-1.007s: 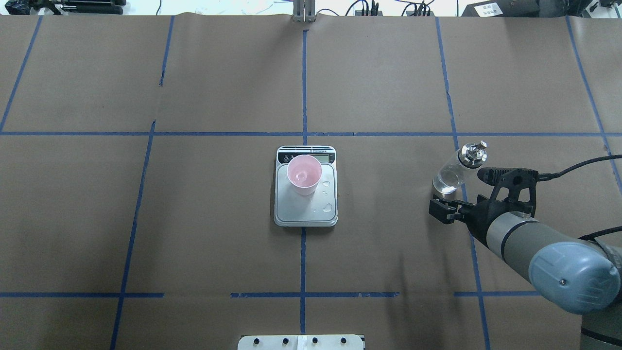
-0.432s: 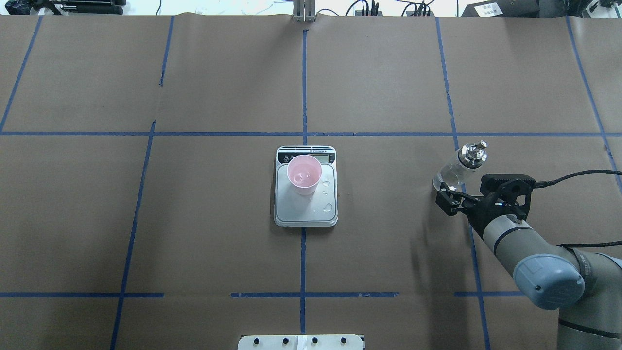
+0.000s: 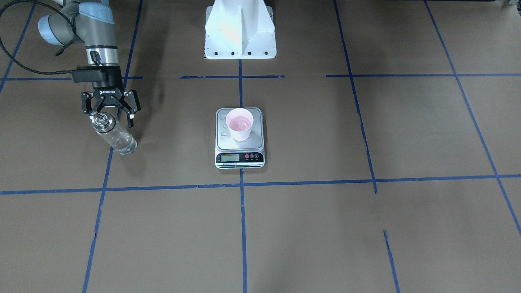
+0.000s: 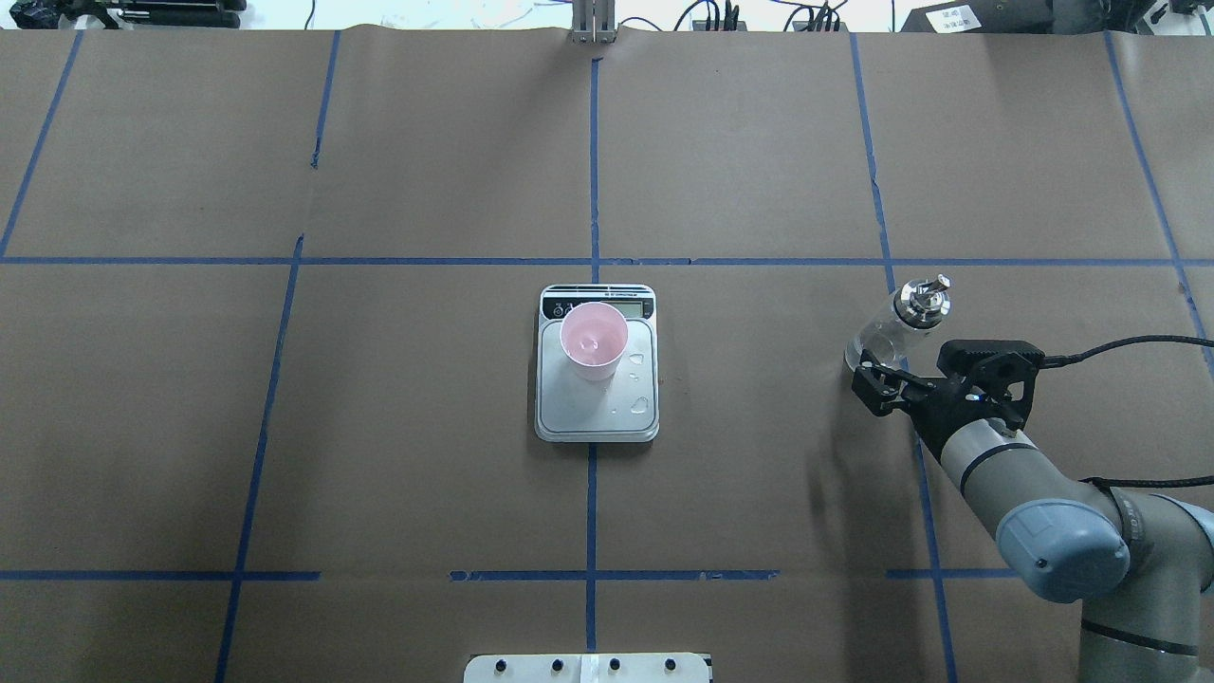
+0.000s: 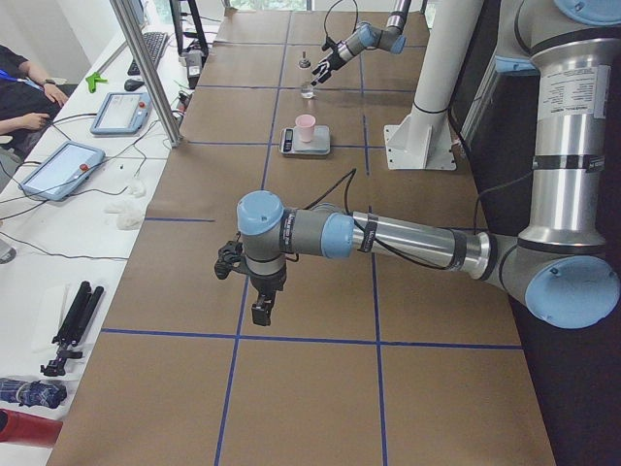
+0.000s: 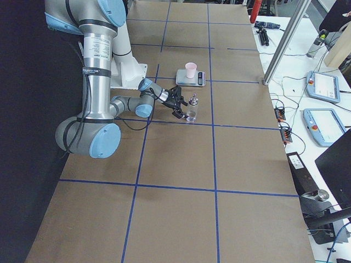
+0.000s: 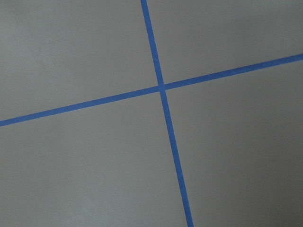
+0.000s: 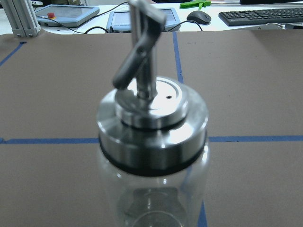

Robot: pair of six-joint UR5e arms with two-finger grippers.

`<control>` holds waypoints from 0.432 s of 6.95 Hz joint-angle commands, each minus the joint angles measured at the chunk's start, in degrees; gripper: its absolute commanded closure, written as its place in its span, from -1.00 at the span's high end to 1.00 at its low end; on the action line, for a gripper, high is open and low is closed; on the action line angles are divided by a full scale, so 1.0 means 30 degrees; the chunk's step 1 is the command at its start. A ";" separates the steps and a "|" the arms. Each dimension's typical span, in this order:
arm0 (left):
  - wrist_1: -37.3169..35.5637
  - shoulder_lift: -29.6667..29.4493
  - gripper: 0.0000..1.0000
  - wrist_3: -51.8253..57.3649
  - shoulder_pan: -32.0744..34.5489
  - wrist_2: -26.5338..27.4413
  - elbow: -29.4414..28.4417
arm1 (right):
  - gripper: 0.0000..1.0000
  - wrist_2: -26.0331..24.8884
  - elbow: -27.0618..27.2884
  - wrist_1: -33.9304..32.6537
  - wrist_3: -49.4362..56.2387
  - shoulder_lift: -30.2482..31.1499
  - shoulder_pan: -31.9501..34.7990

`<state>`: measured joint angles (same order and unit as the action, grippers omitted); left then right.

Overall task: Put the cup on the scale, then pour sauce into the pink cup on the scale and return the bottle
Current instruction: 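Reach the right gripper to the glass bottle and grasp its body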

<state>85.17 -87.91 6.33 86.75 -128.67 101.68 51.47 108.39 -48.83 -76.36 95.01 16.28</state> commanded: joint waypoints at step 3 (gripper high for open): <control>-0.0030 0.0005 1.00 0.0000 0.0000 0.0000 -0.0055 | 1.00 -0.1128 -0.0096 0.0046 0.0230 -0.0146 -0.0035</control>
<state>85.14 -87.89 6.33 86.75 -128.67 101.55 48.85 108.13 -48.76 -75.70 94.62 16.20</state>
